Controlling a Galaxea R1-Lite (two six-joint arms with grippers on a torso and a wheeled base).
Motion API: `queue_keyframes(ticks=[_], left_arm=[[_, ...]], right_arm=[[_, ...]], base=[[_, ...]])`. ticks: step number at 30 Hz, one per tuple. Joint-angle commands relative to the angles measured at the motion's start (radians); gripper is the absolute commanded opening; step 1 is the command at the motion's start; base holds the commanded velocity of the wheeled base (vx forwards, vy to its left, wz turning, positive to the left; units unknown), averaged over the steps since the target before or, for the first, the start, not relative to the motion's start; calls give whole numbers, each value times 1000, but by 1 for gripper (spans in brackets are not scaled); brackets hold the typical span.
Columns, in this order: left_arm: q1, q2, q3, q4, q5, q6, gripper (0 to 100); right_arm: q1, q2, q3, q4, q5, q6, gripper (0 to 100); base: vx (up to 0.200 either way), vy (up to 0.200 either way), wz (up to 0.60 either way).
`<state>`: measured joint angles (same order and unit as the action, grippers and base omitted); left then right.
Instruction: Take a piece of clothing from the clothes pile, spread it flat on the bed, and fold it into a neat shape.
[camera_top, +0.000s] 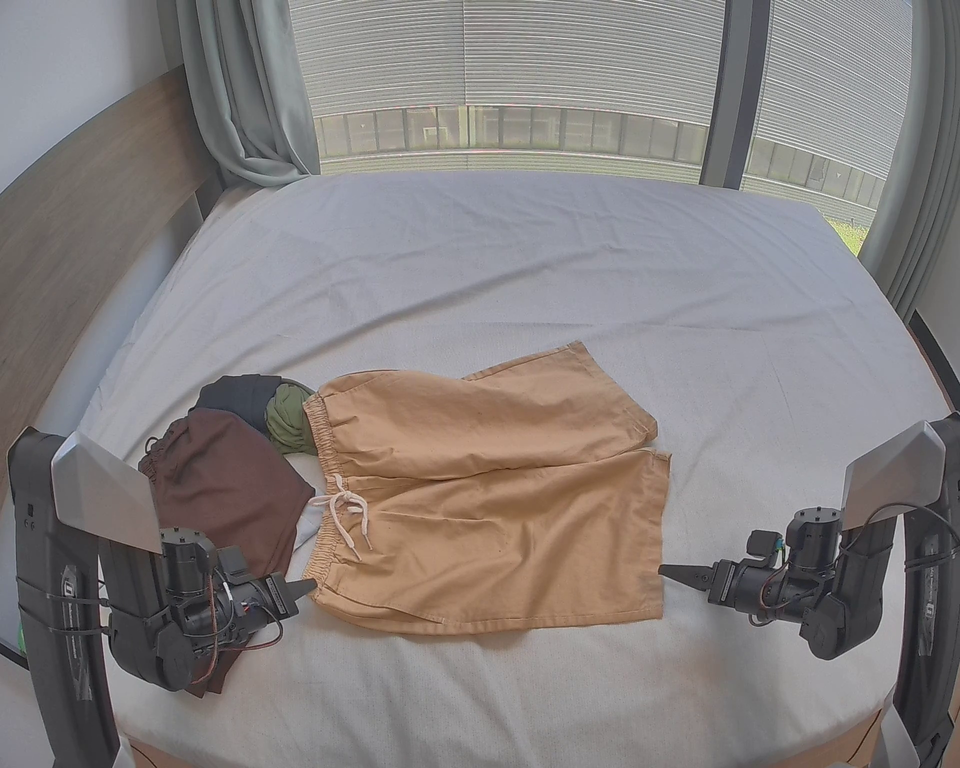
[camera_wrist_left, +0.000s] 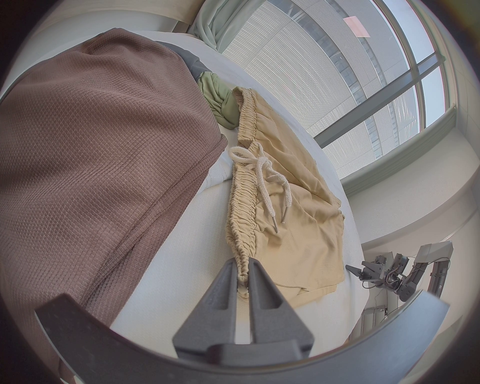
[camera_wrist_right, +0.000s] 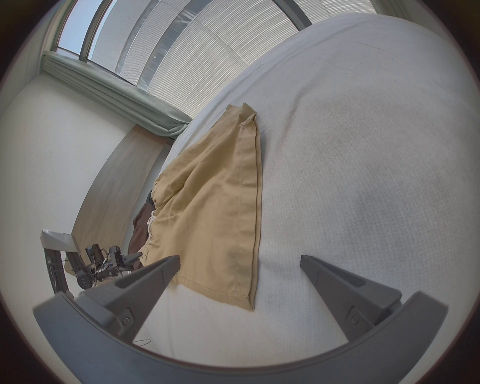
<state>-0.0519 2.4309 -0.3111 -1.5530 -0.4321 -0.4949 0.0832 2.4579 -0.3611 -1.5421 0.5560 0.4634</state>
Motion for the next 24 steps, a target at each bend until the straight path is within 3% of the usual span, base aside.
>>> queue_keyframes(ticks=[1,11,24], left_arm=[[0,4,0,-2,0,-1,0],[-2,5,0,-2,0,-1,0],[-5,7,0,-2,0,-1,0]], right_arm=[[10,35,-1,-1,1,-11,100],[86,58,2,-3,5,-11,100],[116,93,-32,-4,5,-11,100]], base=[[0,0,0],[0,0,0],[0,0,0]])
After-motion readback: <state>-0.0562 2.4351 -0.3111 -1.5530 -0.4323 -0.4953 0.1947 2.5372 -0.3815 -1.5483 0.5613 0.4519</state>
